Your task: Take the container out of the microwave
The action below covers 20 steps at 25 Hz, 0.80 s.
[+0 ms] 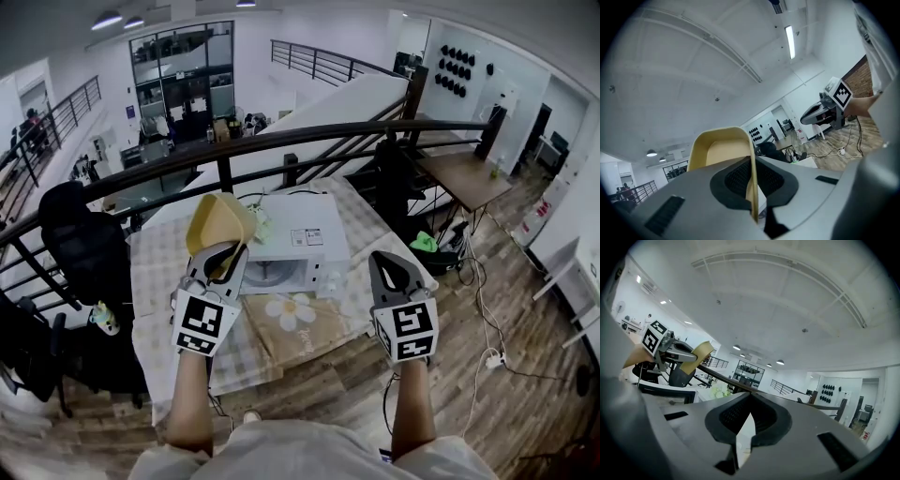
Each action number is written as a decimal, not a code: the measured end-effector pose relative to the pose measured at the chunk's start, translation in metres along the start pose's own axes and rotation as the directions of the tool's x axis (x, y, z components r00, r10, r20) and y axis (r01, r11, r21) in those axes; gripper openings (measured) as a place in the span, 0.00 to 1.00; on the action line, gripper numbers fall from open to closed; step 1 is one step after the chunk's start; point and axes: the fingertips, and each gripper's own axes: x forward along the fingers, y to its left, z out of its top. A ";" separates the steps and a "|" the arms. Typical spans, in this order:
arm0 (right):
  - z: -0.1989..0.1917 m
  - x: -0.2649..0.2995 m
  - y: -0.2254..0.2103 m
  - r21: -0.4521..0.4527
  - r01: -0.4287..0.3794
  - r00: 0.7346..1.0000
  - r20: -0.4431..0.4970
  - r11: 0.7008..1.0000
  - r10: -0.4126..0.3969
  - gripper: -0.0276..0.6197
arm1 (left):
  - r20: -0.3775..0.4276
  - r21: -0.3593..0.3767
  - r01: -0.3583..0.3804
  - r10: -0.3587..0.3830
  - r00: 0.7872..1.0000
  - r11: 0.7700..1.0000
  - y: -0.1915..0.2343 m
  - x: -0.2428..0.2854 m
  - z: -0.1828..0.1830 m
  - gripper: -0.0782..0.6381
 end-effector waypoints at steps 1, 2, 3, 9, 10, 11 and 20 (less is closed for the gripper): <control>0.001 0.000 0.001 -0.001 -0.005 1.000 0.001 1.000 0.005 0.06 | 0.005 0.001 -0.002 0.002 1.000 1.000 0.001 -0.001 0.001 0.15; 0.002 0.000 0.002 -0.003 -0.006 1.000 0.000 1.000 0.006 0.06 | 0.009 0.001 -0.003 0.003 1.000 1.000 0.002 -0.002 0.002 0.15; 0.003 0.001 0.003 -0.007 -0.005 1.000 -0.002 1.000 0.005 0.06 | 0.012 0.003 -0.004 0.003 1.000 1.000 0.003 -0.002 0.003 0.15; 0.006 0.003 0.006 -0.014 -0.012 1.000 -0.006 1.000 0.012 0.06 | 0.007 0.013 -0.003 0.003 1.000 1.000 0.006 -0.003 0.003 0.15; 0.006 0.004 0.007 -0.015 -0.015 1.000 -0.008 1.000 0.015 0.06 | 0.002 0.018 -0.002 0.002 1.000 1.000 0.006 -0.002 0.002 0.15; 0.005 0.005 0.007 -0.016 -0.017 1.000 -0.010 1.000 0.017 0.06 | -0.002 0.023 -0.001 0.001 1.000 1.000 0.005 -0.002 0.001 0.15; 0.003 0.010 0.013 -0.024 -0.043 0.999 -0.019 0.999 0.042 0.06 | -0.020 0.029 -0.001 0.001 1.000 1.000 0.005 -0.001 -0.004 0.15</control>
